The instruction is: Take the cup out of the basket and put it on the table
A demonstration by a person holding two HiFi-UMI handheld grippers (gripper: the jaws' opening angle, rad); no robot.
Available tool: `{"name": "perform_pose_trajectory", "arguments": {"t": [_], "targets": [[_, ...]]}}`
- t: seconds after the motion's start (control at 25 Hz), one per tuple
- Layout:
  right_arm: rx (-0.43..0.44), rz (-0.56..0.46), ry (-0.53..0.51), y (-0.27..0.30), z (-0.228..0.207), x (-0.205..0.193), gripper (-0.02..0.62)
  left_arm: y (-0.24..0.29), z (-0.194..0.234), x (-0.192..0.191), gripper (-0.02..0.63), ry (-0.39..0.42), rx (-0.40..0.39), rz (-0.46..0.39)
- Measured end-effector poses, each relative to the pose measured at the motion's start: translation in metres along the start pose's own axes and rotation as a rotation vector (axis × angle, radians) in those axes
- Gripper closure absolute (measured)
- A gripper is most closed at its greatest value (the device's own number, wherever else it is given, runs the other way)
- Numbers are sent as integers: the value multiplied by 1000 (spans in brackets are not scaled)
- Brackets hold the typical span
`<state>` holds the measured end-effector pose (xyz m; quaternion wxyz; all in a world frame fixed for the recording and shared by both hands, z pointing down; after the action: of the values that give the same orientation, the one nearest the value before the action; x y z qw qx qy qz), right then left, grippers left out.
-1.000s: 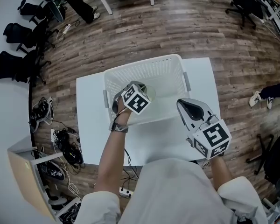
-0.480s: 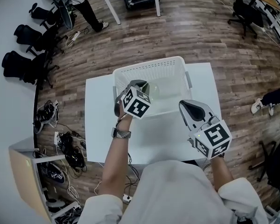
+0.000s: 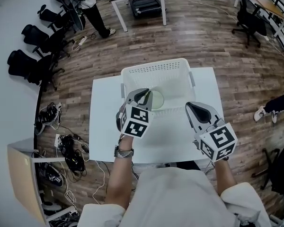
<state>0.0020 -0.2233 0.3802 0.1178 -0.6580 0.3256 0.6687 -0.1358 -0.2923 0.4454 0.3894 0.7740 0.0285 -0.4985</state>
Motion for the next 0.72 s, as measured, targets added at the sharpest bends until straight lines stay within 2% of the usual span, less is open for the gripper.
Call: {"name": "perform_pose_trajectory", "arguments": {"t": [0.4, 0.72], "targets": [[-8, -52, -38, -30, 17, 14, 578, -75, -32, 27, 584, -95, 32, -227], [-19, -75, -66, -43, 23, 20, 580, -115, -45, 25, 584, -151, 75, -360]]}}
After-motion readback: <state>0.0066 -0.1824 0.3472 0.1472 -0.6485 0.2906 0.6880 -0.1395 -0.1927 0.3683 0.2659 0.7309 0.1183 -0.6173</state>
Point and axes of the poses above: the fingertips, and each gripper's own axes: y forward along the fingers, z to its left, x out of its top, the point moved 1 cm from there along -y, backward along the fingers, and after that the axes turned 7 degrees about -x, right-handed, at the moved point
